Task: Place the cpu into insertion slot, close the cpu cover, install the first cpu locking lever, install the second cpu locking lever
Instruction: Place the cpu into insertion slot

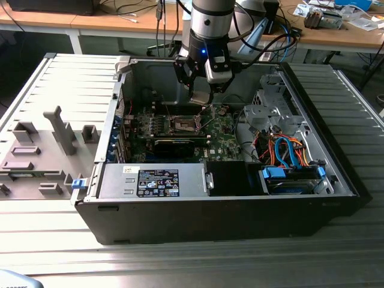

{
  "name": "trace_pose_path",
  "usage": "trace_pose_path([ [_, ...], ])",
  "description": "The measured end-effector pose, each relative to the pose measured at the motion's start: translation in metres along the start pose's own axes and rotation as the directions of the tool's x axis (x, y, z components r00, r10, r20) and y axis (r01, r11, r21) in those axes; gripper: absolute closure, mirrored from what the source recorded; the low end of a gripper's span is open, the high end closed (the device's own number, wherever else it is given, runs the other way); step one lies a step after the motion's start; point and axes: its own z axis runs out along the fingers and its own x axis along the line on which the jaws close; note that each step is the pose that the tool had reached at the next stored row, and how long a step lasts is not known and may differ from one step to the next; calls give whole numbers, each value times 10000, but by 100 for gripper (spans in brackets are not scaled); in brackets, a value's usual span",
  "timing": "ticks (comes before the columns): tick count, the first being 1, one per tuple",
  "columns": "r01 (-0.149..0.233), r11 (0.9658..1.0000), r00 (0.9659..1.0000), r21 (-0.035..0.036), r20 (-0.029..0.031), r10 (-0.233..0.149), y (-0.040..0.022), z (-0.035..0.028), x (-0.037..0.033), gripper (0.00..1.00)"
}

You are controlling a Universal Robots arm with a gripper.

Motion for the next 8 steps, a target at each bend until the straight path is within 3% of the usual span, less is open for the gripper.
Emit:
trace_pose_path([
  [8, -129, 9999, 9999, -3, 12, 129, -2, 0, -1, 46],
])
